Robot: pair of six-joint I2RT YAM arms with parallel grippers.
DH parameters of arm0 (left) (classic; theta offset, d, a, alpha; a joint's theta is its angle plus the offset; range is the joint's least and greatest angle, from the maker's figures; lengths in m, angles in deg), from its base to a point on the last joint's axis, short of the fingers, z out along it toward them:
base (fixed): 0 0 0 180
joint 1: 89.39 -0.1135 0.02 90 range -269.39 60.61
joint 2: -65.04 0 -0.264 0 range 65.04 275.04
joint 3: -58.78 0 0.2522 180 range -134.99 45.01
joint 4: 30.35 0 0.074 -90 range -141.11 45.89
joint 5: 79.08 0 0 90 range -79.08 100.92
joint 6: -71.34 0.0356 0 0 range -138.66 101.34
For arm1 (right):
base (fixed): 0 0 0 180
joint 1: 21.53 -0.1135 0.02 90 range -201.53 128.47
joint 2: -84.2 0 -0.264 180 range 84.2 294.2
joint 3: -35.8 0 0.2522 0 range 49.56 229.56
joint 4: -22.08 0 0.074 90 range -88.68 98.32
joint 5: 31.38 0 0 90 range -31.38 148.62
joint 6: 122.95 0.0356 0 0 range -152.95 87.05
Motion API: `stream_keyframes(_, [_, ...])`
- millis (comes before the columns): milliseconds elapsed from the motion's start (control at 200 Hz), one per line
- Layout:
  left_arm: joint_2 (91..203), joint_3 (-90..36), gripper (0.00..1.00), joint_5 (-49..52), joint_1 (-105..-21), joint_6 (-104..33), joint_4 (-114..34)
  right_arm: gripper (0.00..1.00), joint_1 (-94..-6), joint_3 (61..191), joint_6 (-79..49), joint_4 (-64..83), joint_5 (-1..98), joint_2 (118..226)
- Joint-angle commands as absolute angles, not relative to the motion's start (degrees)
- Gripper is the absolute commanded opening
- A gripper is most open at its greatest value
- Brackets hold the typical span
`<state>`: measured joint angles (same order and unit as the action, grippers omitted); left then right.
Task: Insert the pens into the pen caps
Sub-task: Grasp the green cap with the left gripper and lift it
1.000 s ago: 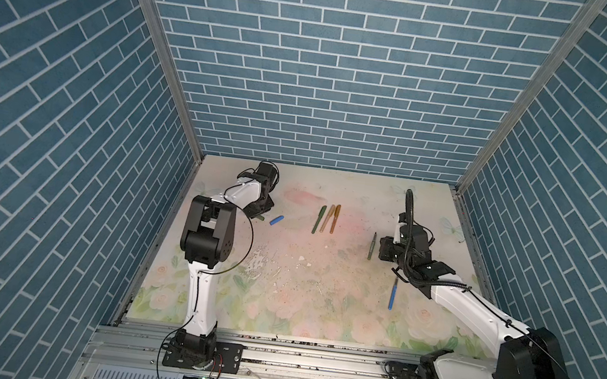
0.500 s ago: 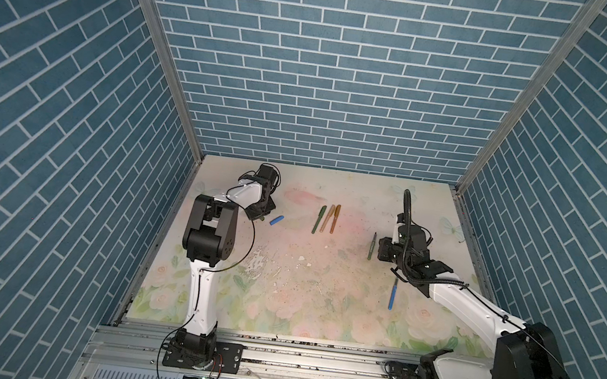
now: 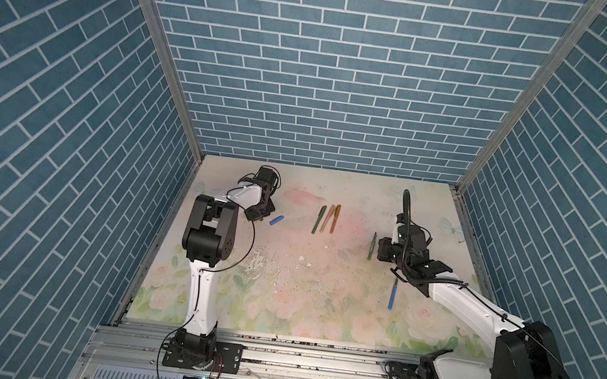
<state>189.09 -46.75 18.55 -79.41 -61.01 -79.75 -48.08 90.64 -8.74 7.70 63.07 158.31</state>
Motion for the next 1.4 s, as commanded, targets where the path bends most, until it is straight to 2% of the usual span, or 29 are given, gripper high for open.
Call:
stream_keyframes(0, [189.1, -44.5, 0.19, 18.6, -79.9, -58.8, -81.1, 0.25, -48.0, 90.6, -7.2, 8.4, 62.7, 158.9])
stream_keyframes(175, [187.4, -43.5, 0.14, 19.3, -79.9, -56.9, -81.0, 0.25, -48.0, 90.6, -7.1, 8.5, 62.7, 158.7])
stream_keyframes(420, [179.1, -38.7, 0.13, 20.3, -78.3, -54.0, -80.1, 0.25, -48.0, 90.4, -6.8, 8.7, 62.5, 158.4])
stream_keyframes(550, [173.1, -34.8, 0.13, 20.5, -72.9, -52.9, -79.2, 0.25, -48.0, 90.3, -6.5, 8.6, 63.0, 158.2])
stream_keyframes(690, [169.6, -31.7, 0.14, 21.7, -62.2, -53.3, -76.8, 0.25, -48.0, 89.8, -5.6, 8.7, 64.8, 157.6])
stream_keyframes(875, [172.8, -32.8, 0.14, 21.3, -48.4, -54.7, -73.4, 0.25, -48.0, 88.2, -4.7, 9.7, 68.9, 156.1])
stream_keyframes(1005, [178.5, -38.2, 0.14, 21.5, -42.5, -52.8, -75.4, 0.25, -48.0, 87.7, -4.6, 9.4, 70.9, 155.0])
stream_keyframes(1395, [187.9, -44.7, 0.14, 17.5, -39.6, -50.2, -77.4, 0.25, -47.9, 87.7, -4.6, 9.4, 72.2, 155.5])
